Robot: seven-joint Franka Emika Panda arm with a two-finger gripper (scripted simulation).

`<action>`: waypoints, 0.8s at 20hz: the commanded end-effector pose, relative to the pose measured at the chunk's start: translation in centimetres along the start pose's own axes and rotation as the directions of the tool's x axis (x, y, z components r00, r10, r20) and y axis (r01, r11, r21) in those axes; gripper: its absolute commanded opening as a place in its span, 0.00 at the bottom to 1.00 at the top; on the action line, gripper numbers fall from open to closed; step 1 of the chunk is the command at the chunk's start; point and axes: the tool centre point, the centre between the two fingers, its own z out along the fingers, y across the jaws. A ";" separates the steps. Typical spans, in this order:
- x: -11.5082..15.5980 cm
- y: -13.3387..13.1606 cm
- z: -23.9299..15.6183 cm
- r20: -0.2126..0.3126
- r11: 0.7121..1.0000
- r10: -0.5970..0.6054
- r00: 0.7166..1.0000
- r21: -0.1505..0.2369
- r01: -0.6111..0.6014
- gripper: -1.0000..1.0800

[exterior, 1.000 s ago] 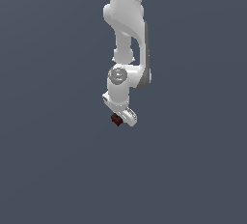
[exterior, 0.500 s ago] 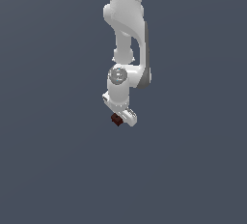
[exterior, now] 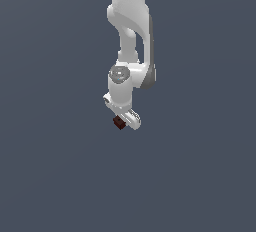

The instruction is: Pick up the object and move it to a goal position.

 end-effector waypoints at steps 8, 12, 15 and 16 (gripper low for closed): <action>3.3 -0.1 -7.3 -0.002 1.000 0.001 1.000 0.001 -0.001 0.00; 4.5 -0.2 -10.0 -0.003 1.000 0.001 1.000 0.001 -0.001 0.00; 5.2 -0.3 -11.5 -0.003 1.000 0.001 1.000 0.001 -0.001 0.00; 5.4 -0.3 -11.9 -0.003 1.000 0.001 1.000 0.001 -0.001 0.00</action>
